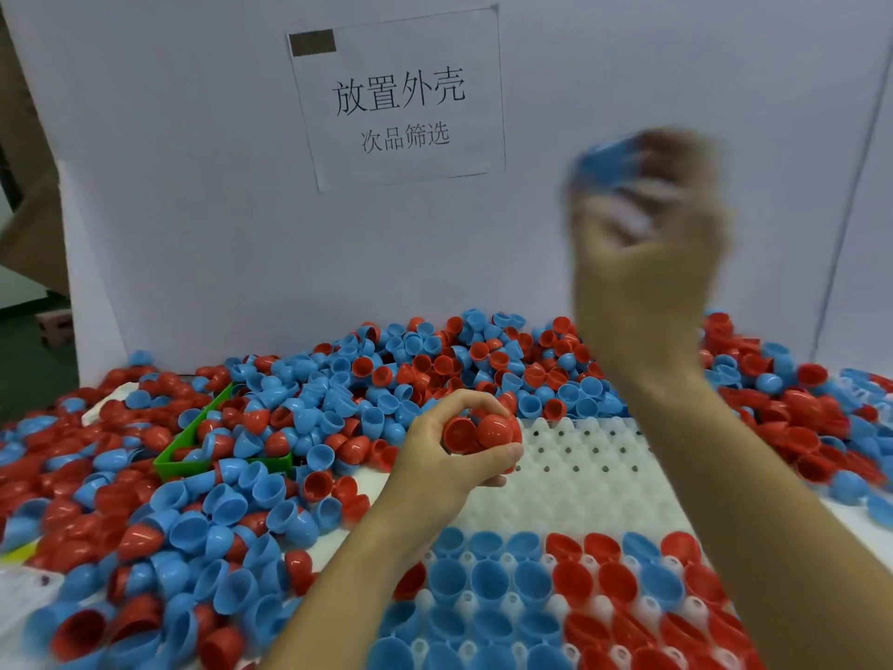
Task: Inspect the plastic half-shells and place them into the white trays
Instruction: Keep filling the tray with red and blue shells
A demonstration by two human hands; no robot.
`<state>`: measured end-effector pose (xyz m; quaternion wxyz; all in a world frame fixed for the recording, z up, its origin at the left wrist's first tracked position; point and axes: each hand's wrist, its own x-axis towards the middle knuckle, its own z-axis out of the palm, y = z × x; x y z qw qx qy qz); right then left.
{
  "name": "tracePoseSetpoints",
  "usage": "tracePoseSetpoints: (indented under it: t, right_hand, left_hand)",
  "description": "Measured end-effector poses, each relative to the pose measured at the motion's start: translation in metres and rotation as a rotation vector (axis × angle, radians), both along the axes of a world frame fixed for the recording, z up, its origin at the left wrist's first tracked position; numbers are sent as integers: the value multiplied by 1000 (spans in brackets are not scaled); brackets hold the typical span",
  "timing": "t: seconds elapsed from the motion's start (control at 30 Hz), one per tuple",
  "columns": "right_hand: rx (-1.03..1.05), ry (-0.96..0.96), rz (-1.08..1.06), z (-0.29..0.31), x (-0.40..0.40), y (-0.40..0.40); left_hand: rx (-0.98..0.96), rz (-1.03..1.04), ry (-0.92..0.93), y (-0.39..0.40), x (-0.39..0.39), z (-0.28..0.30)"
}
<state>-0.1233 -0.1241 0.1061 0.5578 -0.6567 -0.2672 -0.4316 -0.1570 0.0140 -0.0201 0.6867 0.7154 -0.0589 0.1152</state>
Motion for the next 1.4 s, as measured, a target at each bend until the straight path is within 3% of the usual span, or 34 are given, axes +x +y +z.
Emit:
tracePoseSetpoints:
  t: [0.07, 0.1, 0.13, 0.27, 0.4, 0.6, 0.73, 1.03, 1.4]
  right_hand:
    - [-617, 361, -60, -10, 5, 9]
    - [-844, 456, -90, -24, 8, 9]
    - [-909, 473, -100, -38, 9, 7]
    - [-716, 504, -40, -84, 2, -18]
    - [-578, 508, 151, -115, -6, -33]
    - [-464, 469, 154, -127, -14, -33]
    - [-352, 529, 278, -131, -16, -28]
    - [-117, 622, 299, -131, -16, -27]
    - [-73, 667, 307, -128, -21, -25]
  left_hand:
    - [-28, -13, -11, 0, 0, 0]
    - [-43, -23, -20, 1, 0, 1]
    - [-49, -30, -29, 2, 0, 1]
    - [-31, -25, -53, 4, 1, 1]
    - [-4, -42, -73, 4, 1, 2]
    - [-70, -204, -38, 9, -4, 4]
    - [-63, -332, -27, 8, -6, 4]
    - [-224, -266, -6, 4, -2, 1]
    - [-365, -164, 9, 1, 2, 0]
